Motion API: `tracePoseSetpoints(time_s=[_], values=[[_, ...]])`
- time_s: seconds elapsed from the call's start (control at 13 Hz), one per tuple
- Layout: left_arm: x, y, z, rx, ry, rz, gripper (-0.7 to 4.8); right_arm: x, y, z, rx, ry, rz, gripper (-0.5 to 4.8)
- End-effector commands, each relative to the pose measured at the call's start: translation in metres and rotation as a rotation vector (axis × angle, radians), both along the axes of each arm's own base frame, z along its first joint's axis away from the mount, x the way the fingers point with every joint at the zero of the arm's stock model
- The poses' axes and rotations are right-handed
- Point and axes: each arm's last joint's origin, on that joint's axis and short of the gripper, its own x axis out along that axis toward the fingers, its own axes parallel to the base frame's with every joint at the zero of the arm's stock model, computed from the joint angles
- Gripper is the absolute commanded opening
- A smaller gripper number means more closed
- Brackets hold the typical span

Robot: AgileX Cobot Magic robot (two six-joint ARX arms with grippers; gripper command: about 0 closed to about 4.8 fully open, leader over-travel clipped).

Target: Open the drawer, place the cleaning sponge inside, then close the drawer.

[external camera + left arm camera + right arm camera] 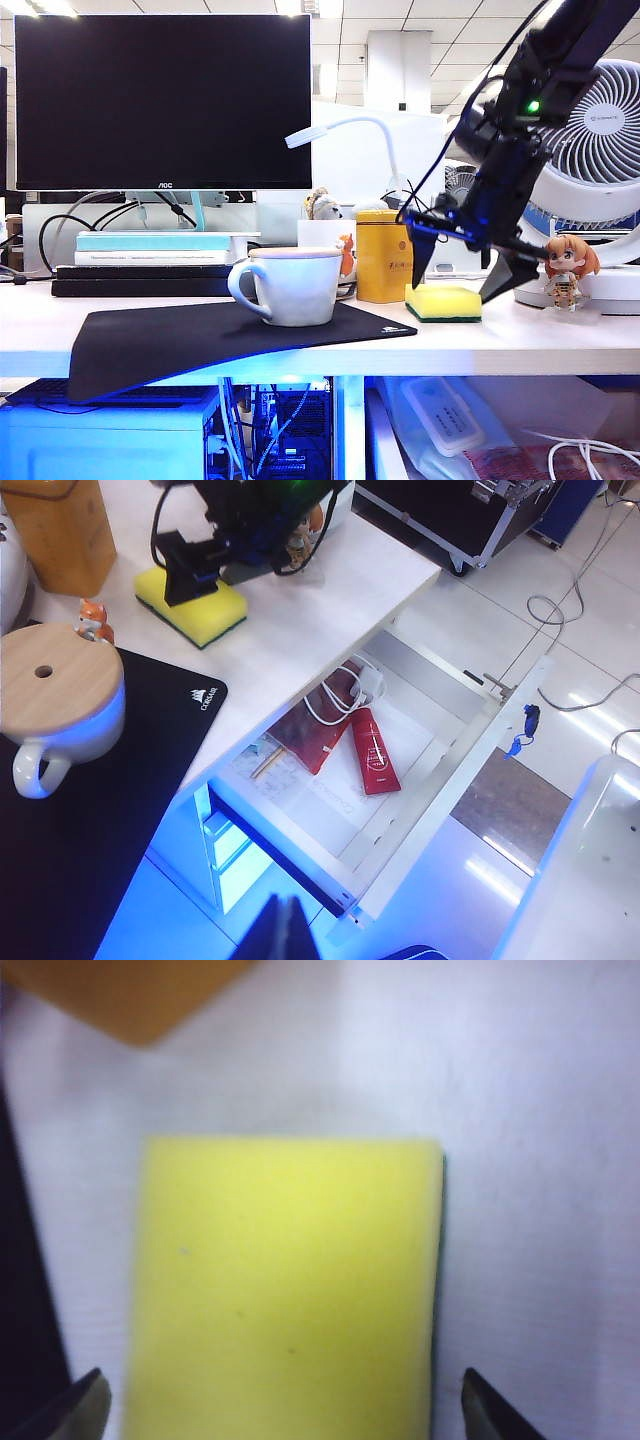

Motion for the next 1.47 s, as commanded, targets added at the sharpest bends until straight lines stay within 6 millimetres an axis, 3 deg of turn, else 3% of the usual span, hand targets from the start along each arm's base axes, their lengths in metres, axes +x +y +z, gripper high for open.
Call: tracePoseSetpoints(time_s=[0.08, 0.15, 0.23, 0.31, 0.54, 0.69, 0.85, 1.08, 1.31, 1.39, 1.47], values=[[0.0, 0.0, 0.001, -0.002, -0.006, -0.005, -0.06, 0.0, 0.0, 0.001, -0.008, 0.002, -0.009, 4.01], [0.0, 0.0, 0.001, -0.002, -0.005, -0.004, -0.06, 0.0, 0.0, 0.001, -0.01, 0.004, -0.01, 3.42], [0.0, 0.0, 0.001, -0.002, -0.006, -0.005, -0.06, 0.0, 0.0, 0.001, -0.011, 0.008, -0.009, 2.23], [0.0, 0.0, 0.001, -0.002, -0.006, -0.005, -0.06, -0.001, 0.0, 0.001, -0.01, 0.011, -0.009, 1.39], [0.0, 0.0, 0.001, -0.002, -0.005, -0.004, -0.06, -0.001, 0.0, 0.002, -0.012, 0.016, -0.008, -0.05], [0.0, 0.0, 0.001, -0.001, -0.005, -0.005, -0.06, -0.006, -0.001, 0.013, -0.03, 0.004, 0.019, -0.06], [0.0, 0.0, 0.001, -0.002, -0.005, -0.005, -0.06, -0.027, -0.005, 0.055, -0.05, -0.022, 0.057, -0.05], [0.0, 0.0, 0.001, -0.002, -0.006, -0.005, -0.06, -0.067, -0.014, 0.101, -0.076, 0.043, 0.085, -0.06], [0.0, 0.0, 0.001, 0.002, -0.013, -0.009, -0.06, -0.095, -0.02, 0.124, -0.088, 0.103, 0.106, -0.06], [0.0, 0.0, 0.001, 0.005, -0.018, -0.012, -0.06, -0.125, -0.026, 0.129, -0.133, 0.273, 0.168, -0.06], [0.0, 0.0, 0.001, 0.004, -0.018, -0.012, -0.06, -0.127, -0.026, 0.125, -0.135, 0.303, 0.199, -0.06]])
